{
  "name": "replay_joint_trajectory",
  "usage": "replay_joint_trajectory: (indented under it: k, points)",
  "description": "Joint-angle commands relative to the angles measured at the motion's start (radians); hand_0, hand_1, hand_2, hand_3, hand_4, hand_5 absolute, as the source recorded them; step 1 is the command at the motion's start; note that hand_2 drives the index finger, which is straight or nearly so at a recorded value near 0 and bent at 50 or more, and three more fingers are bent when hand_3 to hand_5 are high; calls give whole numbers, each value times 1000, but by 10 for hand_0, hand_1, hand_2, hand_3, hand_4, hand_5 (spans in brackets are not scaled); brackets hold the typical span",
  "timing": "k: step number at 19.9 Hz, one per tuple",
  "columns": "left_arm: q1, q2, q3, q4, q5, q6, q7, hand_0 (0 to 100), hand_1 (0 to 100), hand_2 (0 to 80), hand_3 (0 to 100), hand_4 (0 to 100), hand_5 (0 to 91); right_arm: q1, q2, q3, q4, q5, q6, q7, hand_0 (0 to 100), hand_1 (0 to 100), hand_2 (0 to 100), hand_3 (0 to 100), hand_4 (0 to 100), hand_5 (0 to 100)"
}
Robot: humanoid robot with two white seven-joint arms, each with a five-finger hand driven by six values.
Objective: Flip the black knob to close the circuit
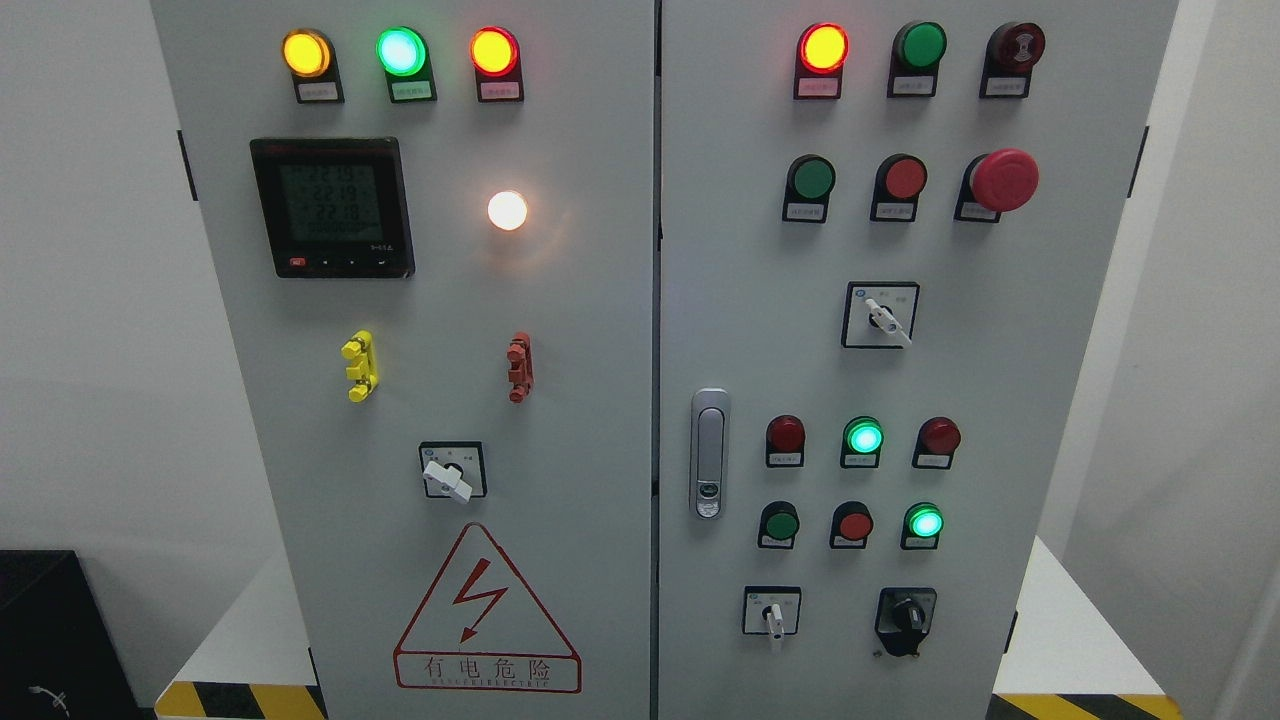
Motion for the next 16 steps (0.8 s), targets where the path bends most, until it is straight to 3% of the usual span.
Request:
replay_joint_trajectory:
  k: [1, 10, 11, 14, 16]
  points:
    - [0, 0, -21, 21, -21, -1, 0, 120, 556, 0, 0, 0, 0, -3, 30, 4, 9, 1, 4, -10, 0, 176, 0, 0, 0, 0]
    - [0, 0, -21, 21, -21, 1, 0, 120, 556, 0, 0, 0, 0, -25, 35, 12, 1, 4, -22, -21, 0, 175, 0, 0, 0, 0]
    - [0, 0, -21, 21, -21, -1, 0, 120, 556, 0, 0, 0, 0, -37, 35, 28, 1, 14, -56, -44, 0, 174, 0, 0, 0, 0]
    - [0, 0, -21, 21, -21, 1, 0, 120, 556, 0, 0, 0, 0, -72, 32, 85, -5, 82, -153, -179, 0, 168, 0, 0, 0, 0]
    - [0, 0, -21, 21, -21, -1, 0, 120, 556, 0, 0, 0, 0, -89, 26, 88, -38, 85, -177, -220, 0, 163, 0, 2, 0, 0]
